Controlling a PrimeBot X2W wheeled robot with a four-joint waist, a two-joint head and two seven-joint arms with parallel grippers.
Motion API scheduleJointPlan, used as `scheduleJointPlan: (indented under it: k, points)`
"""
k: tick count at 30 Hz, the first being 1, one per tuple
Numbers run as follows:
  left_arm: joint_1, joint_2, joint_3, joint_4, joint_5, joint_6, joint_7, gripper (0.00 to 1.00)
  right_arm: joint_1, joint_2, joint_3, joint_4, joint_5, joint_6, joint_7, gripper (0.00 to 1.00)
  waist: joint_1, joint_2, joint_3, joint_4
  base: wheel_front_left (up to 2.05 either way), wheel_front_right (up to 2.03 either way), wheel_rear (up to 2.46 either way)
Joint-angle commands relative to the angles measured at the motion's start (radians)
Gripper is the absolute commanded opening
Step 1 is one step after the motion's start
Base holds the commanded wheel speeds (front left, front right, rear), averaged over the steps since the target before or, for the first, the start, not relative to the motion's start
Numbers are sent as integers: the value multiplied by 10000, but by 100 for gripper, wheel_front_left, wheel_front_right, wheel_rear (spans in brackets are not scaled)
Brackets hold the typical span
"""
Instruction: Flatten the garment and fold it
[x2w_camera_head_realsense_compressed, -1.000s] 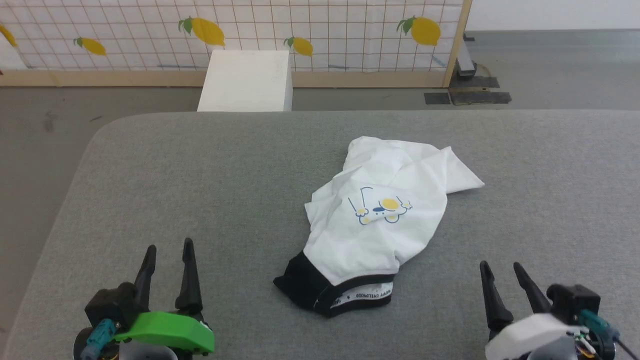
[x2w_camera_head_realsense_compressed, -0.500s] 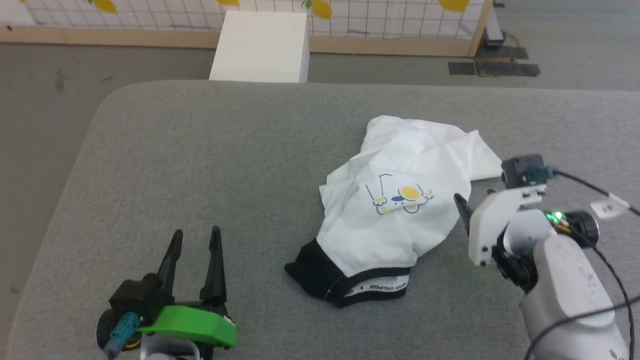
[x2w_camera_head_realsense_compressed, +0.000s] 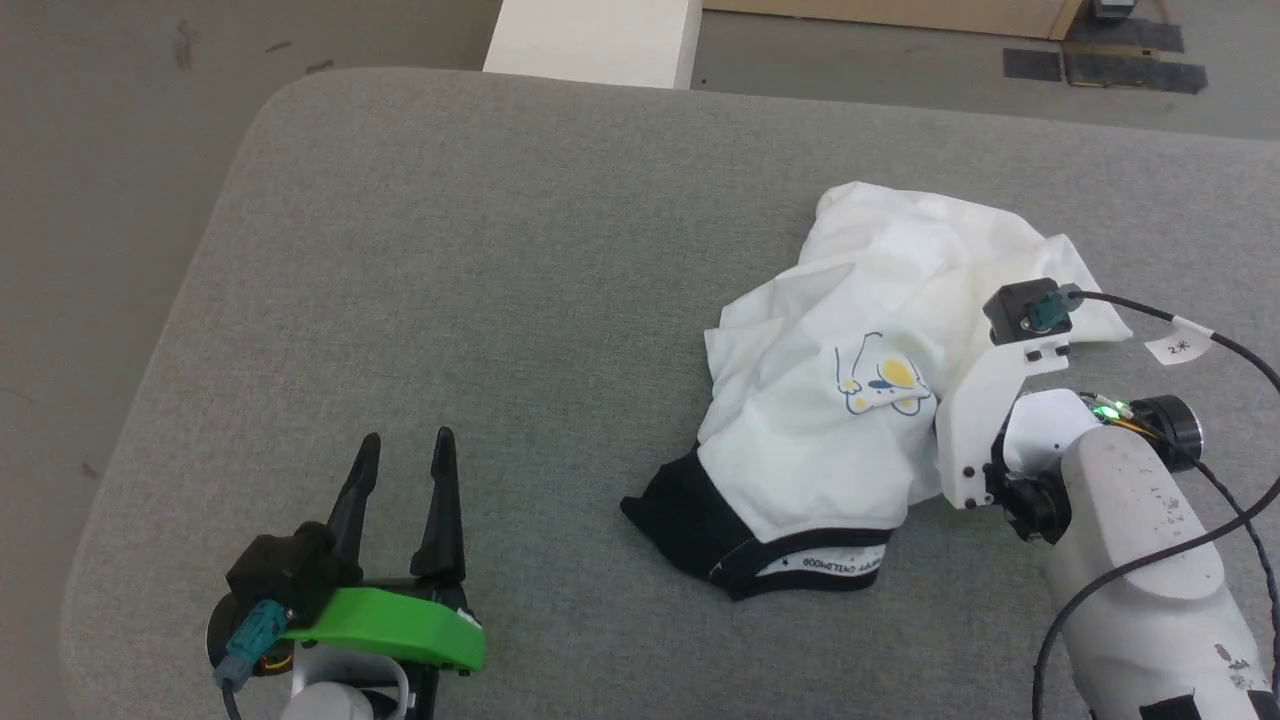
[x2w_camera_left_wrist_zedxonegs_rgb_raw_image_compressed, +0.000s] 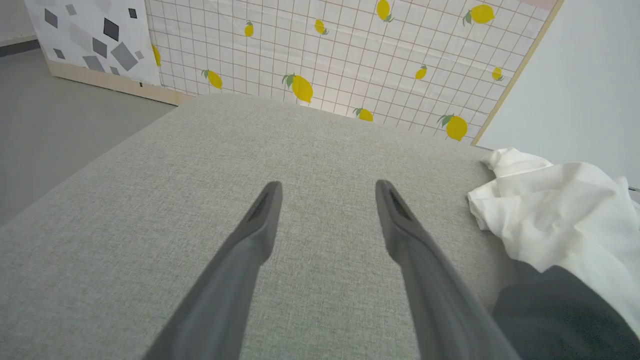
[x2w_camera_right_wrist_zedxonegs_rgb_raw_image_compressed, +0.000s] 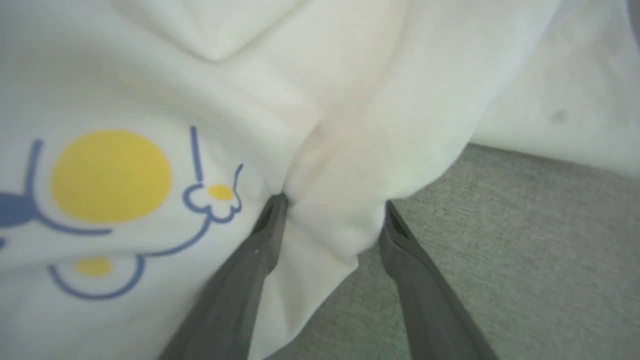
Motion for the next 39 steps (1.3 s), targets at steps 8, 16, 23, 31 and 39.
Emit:
scheduleJointPlan:
  k: [8,16,23,31,39]
  points:
    - [-80,-51,-174,39,-182,-54,-47,100,747,-32,-1490,-988,683,-9,-1233,0,0,0,-425,-354,0,0,0]
    - [-55,-52,-520,229,-238,-74,-47,100,3089,-96,-4076,-2467,-176,-9,-939,0,0,0,-755,-840,0,0,0]
    - [-111,-52,-727,498,-356,-92,-47,100,3735,120,-4091,-3518,1284,-9,-2799,100,0,0,-958,-1138,0,0,0]
    - [-855,-52,-1579,1172,-1804,-185,151,100,4381,125,-4039,-4304,2284,-9,-4501,100,0,0,-1173,-1533,0,0,0]
    - [-3461,-52,-3359,2875,-3342,-106,3680,100,4519,126,-3736,-4535,2387,-9,-4560,100,0,0,-828,-2302,0,0,0]
